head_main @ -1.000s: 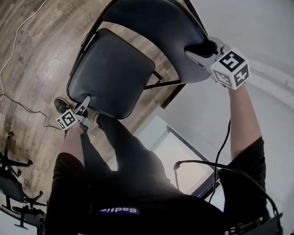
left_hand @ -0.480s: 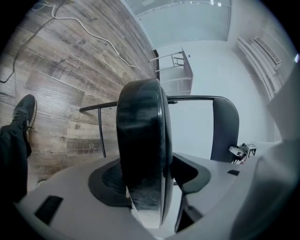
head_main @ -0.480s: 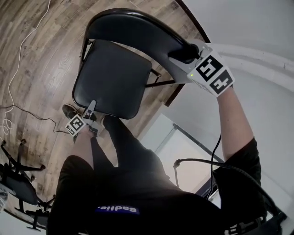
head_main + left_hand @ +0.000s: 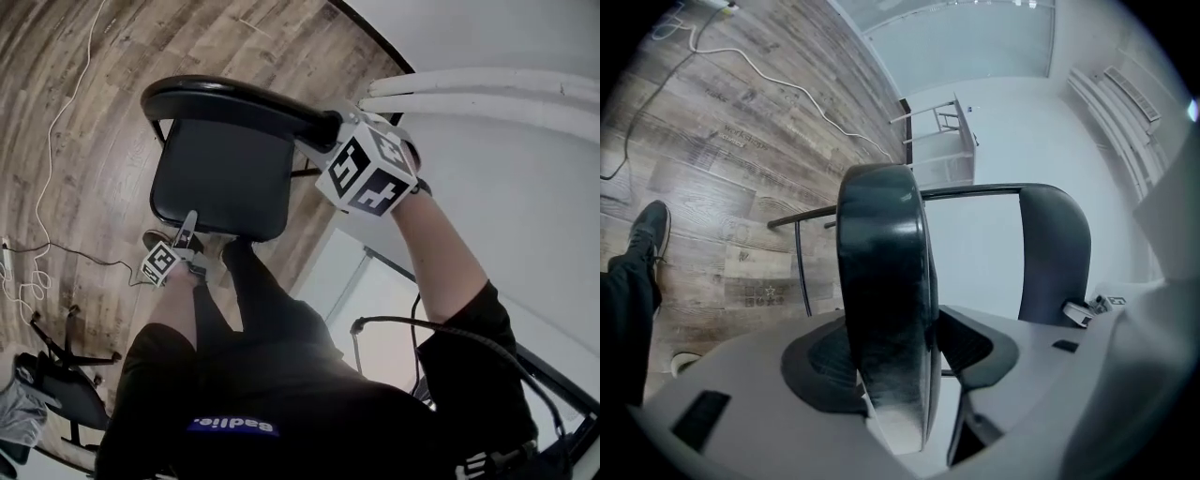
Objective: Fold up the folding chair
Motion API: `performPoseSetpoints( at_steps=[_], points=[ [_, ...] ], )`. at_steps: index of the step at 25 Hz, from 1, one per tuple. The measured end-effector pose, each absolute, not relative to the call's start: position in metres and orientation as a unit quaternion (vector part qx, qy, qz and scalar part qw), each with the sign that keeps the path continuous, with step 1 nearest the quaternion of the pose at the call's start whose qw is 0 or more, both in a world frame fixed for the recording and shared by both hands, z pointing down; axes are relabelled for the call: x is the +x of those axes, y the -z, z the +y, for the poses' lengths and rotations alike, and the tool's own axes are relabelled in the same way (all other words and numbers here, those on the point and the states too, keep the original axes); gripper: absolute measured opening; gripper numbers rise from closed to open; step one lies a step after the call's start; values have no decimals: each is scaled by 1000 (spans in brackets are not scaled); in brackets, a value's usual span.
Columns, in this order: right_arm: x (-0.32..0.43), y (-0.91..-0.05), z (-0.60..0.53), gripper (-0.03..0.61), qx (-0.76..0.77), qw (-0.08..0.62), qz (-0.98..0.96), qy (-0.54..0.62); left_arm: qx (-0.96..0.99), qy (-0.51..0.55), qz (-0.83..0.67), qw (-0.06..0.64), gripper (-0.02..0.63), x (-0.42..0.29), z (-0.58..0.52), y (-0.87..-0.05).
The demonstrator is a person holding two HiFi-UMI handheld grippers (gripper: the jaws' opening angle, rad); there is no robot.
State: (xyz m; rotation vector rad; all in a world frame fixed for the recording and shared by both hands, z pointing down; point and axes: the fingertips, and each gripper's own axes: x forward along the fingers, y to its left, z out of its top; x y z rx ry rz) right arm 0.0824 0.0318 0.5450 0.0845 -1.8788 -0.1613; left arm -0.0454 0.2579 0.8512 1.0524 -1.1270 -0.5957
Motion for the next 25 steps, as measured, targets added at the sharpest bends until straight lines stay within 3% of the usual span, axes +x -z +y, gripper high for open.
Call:
performPoseSetpoints(
  at_steps=[25],
  points=[
    [82, -481, 109, 67, 30, 570, -815, 99, 470, 335, -537, 615, 230, -33, 117, -686]
  ],
)
